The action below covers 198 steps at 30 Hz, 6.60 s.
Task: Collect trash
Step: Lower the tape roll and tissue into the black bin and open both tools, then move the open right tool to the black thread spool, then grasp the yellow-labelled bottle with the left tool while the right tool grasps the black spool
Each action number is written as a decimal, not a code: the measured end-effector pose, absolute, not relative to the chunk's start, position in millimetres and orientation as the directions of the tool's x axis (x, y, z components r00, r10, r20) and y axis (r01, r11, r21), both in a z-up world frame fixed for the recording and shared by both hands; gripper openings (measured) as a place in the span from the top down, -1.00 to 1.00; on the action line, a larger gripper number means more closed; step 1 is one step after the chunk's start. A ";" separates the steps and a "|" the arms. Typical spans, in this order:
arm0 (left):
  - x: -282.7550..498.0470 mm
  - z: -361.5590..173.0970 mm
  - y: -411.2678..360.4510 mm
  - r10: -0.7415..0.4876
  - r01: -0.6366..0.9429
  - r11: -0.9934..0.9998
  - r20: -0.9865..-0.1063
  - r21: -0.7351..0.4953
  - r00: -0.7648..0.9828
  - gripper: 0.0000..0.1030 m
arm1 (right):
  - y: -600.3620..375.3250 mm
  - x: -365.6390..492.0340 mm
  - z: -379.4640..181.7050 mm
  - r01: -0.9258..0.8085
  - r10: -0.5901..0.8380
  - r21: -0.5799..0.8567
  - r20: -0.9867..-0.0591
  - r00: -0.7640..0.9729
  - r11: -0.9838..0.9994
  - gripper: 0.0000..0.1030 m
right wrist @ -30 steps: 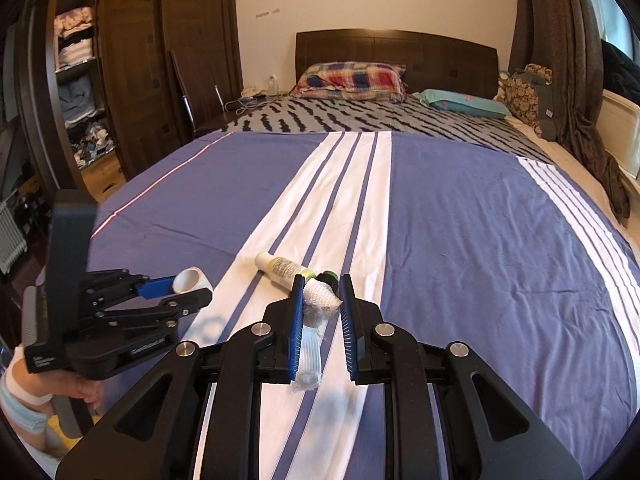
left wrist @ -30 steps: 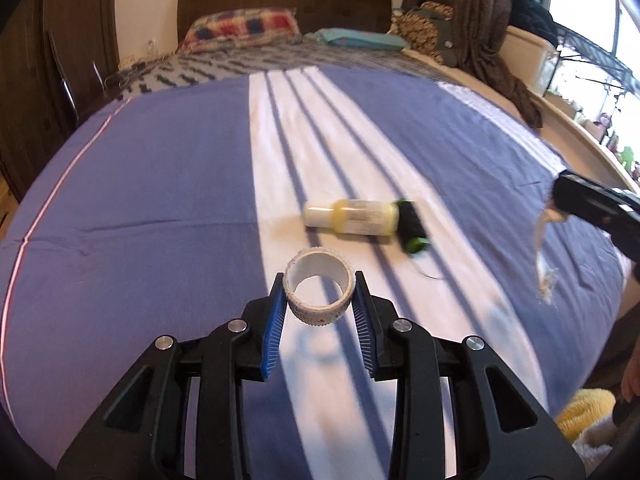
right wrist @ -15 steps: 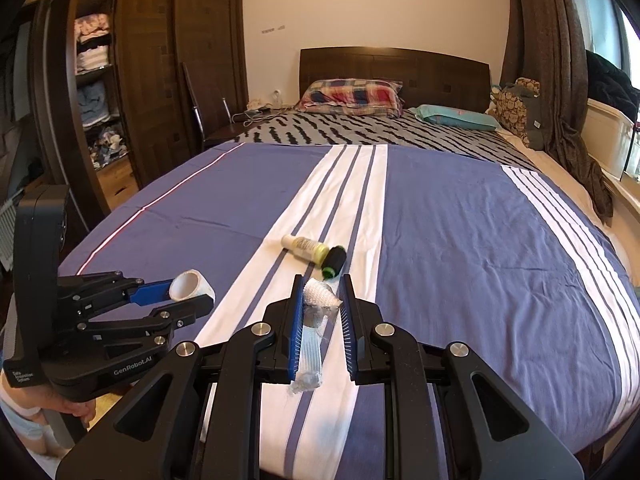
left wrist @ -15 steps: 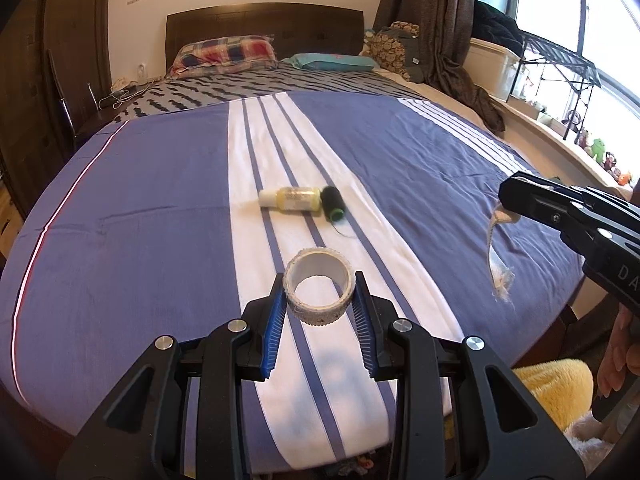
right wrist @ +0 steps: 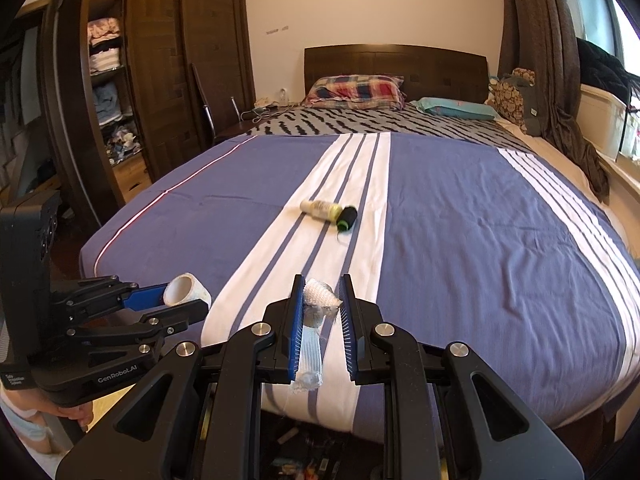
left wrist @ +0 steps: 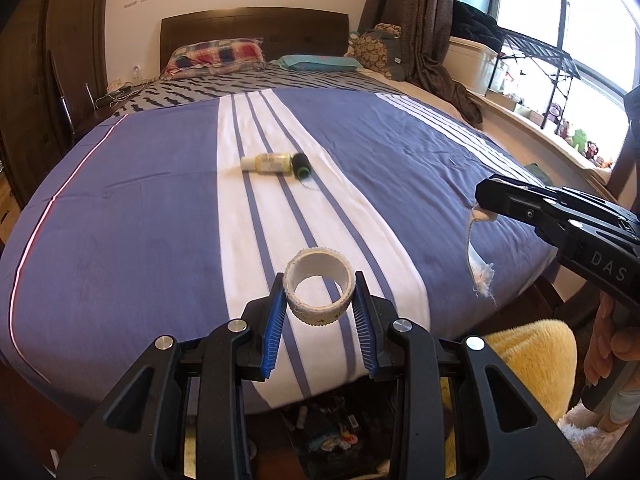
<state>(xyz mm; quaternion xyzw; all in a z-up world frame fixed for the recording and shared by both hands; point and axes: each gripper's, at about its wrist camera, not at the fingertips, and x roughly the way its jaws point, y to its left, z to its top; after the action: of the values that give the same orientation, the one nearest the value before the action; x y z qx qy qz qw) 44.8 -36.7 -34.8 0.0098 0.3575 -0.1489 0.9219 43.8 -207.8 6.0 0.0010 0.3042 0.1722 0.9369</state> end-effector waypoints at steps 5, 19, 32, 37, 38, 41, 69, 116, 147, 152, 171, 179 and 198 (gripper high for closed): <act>17.9 -46.8 -40.4 -0.281 0.293 0.951 -0.669 -0.099 0.688 0.40 | -218.6 21.6 -7.2 -0.308 0.322 0.125 -0.581 0.748 0.943 0.65; -14.5 -130.1 -35.3 -0.289 0.268 0.950 -0.783 -0.162 0.551 0.40 | -214.0 -9.7 -90.8 -0.293 0.334 0.187 -0.718 0.611 0.938 0.65; -11.5 -226.5 -43.5 -0.248 0.231 0.958 -0.891 -0.168 0.380 0.40 | -203.1 -8.0 -180.7 -0.252 0.280 0.179 -0.844 0.457 0.951 0.65; -3.4 -259.2 -45.2 -0.273 0.220 0.952 -0.917 -0.213 0.290 0.40 | -198.1 -3.6 -213.3 -0.239 0.283 0.201 -0.878 0.386 0.950 0.65; -1.7 -265.4 -44.6 -0.279 0.217 0.950 -0.921 -0.224 0.272 0.40 | -198.3 -3.0 -217.3 -0.237 0.286 0.207 -0.881 0.376 0.949 0.65; 2.7 -280.8 -42.5 -0.301 0.208 0.944 -0.927 -0.256 0.225 0.40 | -199.4 0.7 -231.3 -0.220 0.300 0.234 -0.890 0.343 0.947 0.65; 10.4 -285.9 -37.7 -0.283 0.164 0.954 -0.934 -0.250 0.220 -0.18 | -178.7 36.8 -243.4 -0.198 0.278 0.222 -0.902 0.331 0.955 -0.10; 174.5 -102.8 29.8 -0.105 0.102 0.993 -0.773 -0.053 0.625 -0.85 | -195.8 187.3 -63.2 -0.184 0.215 0.122 -0.713 0.667 0.975 -0.93; 335.6 -118.3 -10.1 -0.169 0.146 0.984 -0.787 -0.100 0.594 -0.85 | -176.4 335.4 -96.2 -0.198 0.215 0.118 -0.777 0.592 0.973 0.46; 357.7 -120.1 -27.9 -0.198 0.157 0.979 -0.783 -0.129 0.590 -0.85 | -201.8 331.3 -89.8 -0.184 0.197 0.103 -0.759 0.621 0.978 0.46; 343.1 -110.4 -32.7 -0.197 0.165 0.979 -0.786 -0.122 0.586 -0.52 | -222.9 295.0 -67.5 -0.188 0.200 0.098 -0.719 0.666 0.977 0.46; 279.3 -66.8 -29.3 -0.204 0.193 0.976 -0.734 -0.101 0.647 -0.52 | -219.2 248.7 -41.9 -0.188 0.198 0.090 -0.687 0.699 0.978 0.46; 115.6 -4.1 -36.2 -0.228 0.236 0.969 -0.631 -0.073 0.742 -0.52 | -216.5 112.1 12.3 -0.245 0.248 0.085 -0.576 0.779 0.966 0.46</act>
<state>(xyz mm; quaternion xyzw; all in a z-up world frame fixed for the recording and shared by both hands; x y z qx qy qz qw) 115.6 -36.2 -4.1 0.0058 0.3372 -0.1241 0.9332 112.1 -216.5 12.3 0.0026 0.3055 0.1307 0.9432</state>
